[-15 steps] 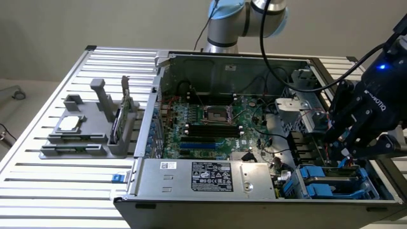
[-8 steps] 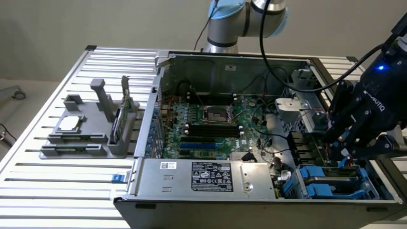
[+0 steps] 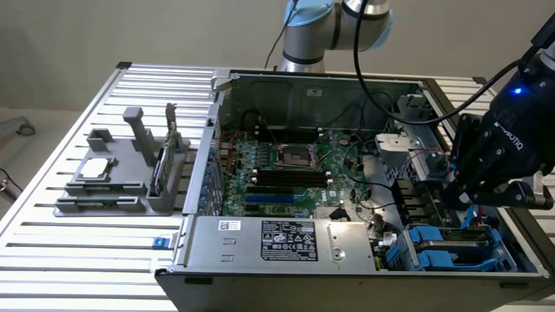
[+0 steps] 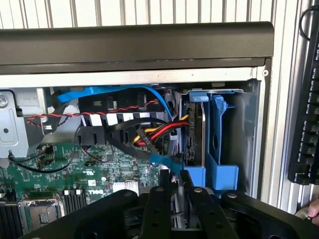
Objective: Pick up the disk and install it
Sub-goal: 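Insert the second disk wire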
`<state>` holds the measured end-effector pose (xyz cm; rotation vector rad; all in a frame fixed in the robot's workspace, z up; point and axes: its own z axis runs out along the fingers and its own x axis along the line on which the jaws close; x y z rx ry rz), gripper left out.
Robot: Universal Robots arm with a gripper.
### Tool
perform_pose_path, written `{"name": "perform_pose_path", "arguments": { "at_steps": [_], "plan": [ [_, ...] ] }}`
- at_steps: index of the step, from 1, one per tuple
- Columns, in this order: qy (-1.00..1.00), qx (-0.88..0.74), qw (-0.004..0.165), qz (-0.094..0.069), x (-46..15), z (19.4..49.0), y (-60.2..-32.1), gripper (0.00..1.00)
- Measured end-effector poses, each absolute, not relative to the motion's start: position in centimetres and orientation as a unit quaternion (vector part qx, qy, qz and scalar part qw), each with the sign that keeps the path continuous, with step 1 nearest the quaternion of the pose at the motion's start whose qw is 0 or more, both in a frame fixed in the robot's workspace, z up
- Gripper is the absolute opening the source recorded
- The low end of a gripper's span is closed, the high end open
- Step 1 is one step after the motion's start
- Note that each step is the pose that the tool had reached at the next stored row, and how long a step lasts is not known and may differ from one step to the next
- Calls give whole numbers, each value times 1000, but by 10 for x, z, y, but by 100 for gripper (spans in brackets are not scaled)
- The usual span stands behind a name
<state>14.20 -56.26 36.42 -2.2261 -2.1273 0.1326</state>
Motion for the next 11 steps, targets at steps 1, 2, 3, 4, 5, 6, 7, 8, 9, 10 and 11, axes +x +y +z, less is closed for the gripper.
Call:
{"name": "perform_pose_path", "arguments": {
  "at_steps": [1,2,3,4,5,6,7,8,9,10,11],
  "plan": [
    [-690,-722,30,43,142,364,-562,20],
    [-690,-722,29,43,142,364,-562,10],
    [-690,-722,29,43,142,364,-562,10],
    [-690,-722,29,44,142,364,-562,10],
    [-690,-722,29,44,142,364,-562,10],
    [-690,-722,29,44,142,364,-562,10],
    [-690,-722,29,44,142,364,-562,10],
    [-690,-722,29,44,142,364,-562,10],
    [-690,-722,29,44,142,364,-562,10],
    [-690,-722,29,44,142,364,-562,10],
    [-690,-722,29,44,142,364,-562,10]
  ]
}}
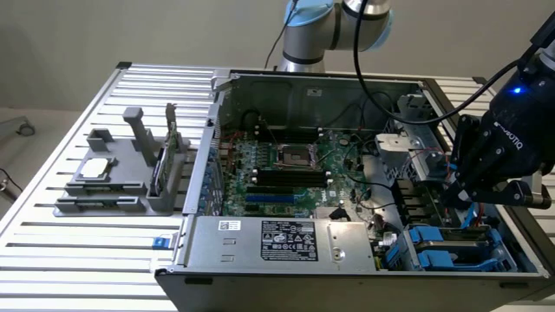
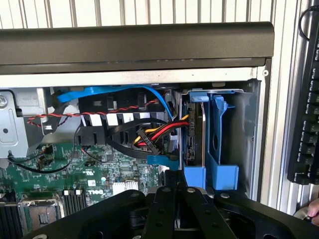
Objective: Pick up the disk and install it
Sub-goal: 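Insert the second disk wire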
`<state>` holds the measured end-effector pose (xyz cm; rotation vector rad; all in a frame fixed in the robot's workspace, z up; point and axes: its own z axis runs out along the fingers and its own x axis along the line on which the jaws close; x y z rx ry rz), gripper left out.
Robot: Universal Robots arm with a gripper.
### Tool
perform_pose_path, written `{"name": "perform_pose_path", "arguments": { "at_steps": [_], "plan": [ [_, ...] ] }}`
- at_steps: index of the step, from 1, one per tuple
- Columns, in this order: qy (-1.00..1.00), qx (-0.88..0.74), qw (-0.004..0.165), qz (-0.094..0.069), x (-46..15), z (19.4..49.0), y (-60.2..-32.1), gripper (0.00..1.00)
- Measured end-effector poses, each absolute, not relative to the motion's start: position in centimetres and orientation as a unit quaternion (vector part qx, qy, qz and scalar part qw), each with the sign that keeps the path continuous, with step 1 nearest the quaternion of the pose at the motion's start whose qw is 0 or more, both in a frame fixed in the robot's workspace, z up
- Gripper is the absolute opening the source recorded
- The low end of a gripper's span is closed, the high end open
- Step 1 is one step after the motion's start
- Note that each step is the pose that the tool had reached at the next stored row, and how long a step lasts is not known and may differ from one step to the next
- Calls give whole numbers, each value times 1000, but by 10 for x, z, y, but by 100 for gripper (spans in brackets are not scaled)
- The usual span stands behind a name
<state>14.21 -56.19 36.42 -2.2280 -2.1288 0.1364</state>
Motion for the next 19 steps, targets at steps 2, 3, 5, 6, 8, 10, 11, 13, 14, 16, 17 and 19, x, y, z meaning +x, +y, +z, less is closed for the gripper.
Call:
{"name": "perform_pose_path", "arguments": {
  "at_steps": [2,3,5,6,8,10,11,13,14,16,17,19],
  "plan": [
    [-690,-722,28,44,142,364,-562,11],
    [-690,-722,28,44,142,364,-562,11],
    [-690,-722,28,44,142,364,-562,18],
    [-690,-722,28,45,142,364,-562,18],
    [-690,-722,28,45,142,364,-562,20],
    [-690,-722,28,45,142,365,-562,25],
    [-690,-722,28,45,142,365,-562,25],
    [-690,-722,28,45,142,366,-562,32],
    [-690,-722,28,45,142,367,-561,32],
    [-690,-722,28,45,142,367,-561,32],
    [-690,-722,28,45,142,368,-561,32],
    [-690,-722,28,45,143,368,-561,32]
  ]
}}
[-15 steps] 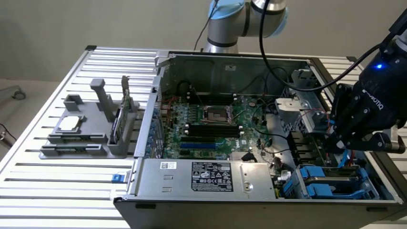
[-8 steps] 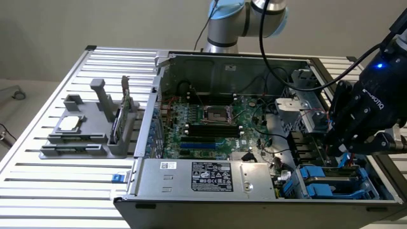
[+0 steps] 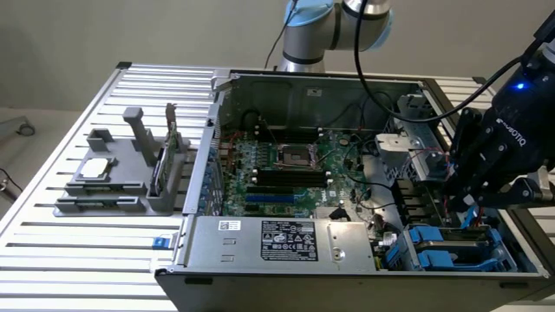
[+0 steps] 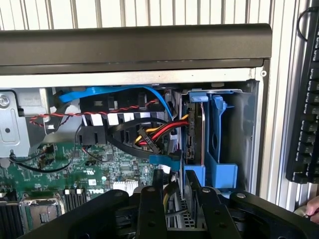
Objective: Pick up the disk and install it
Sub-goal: 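Insert the second disk wire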
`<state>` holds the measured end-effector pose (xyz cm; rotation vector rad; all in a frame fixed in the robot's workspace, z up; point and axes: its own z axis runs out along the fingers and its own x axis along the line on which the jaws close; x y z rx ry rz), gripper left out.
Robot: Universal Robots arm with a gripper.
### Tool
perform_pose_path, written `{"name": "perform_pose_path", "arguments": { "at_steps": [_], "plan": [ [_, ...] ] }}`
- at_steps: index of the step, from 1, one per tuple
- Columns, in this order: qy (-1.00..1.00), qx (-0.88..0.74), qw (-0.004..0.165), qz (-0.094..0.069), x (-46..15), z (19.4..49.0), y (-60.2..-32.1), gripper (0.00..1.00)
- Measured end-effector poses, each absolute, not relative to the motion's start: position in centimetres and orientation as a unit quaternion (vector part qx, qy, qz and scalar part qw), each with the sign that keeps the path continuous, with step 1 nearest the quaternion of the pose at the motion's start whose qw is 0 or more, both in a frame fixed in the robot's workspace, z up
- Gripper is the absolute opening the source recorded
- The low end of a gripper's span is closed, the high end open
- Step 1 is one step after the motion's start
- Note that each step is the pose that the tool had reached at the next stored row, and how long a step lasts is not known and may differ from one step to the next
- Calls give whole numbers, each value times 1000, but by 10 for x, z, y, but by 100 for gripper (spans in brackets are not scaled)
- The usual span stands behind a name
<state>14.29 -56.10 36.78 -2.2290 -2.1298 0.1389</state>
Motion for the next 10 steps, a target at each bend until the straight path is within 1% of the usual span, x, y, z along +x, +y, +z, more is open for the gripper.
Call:
{"name": "perform_pose_path", "arguments": {
  "at_steps": [10],
  "plan": [
    [-690,-722,28,45,147,367,-561,32]
  ]
}}
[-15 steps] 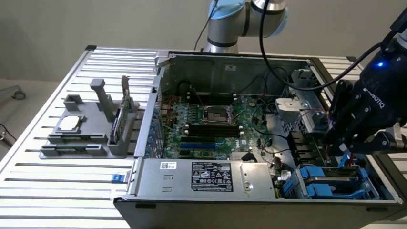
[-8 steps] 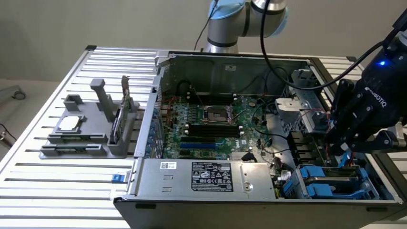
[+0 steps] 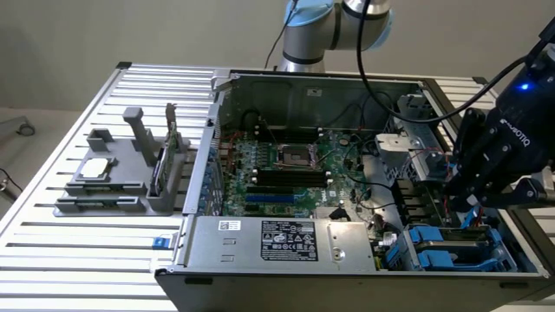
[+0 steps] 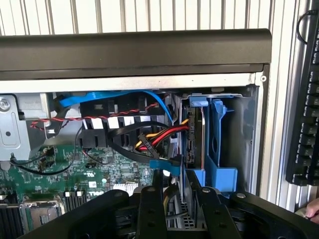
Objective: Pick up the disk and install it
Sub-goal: 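Insert the second disk wire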
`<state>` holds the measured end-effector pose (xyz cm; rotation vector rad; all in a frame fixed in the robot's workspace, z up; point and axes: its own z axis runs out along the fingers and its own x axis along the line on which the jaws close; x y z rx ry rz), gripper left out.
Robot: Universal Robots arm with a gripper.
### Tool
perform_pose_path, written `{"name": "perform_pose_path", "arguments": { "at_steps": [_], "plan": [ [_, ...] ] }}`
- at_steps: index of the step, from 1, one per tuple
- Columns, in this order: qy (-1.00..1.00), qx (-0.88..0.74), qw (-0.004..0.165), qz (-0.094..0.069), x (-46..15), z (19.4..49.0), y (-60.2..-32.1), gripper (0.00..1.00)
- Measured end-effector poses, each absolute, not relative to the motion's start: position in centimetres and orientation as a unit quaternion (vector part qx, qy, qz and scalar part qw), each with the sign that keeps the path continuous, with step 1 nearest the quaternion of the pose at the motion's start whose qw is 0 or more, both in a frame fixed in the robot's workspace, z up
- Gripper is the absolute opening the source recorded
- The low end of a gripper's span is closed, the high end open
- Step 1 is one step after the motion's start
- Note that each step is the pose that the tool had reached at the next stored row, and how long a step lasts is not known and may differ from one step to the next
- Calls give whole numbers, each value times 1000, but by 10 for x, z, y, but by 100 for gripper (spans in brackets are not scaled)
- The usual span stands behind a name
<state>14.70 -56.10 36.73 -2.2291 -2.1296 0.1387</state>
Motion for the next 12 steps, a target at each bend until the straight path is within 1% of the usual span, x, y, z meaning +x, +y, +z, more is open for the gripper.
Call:
{"name": "perform_pose_path", "arguments": {
  "at_steps": [10,11,12],
  "plan": [
    [-690,-722,28,45,148,365,-561,32],
    [-690,-722,28,45,148,365,-561,29],
    [-690,-722,28,45,148,365,-561,29]
  ]
}}
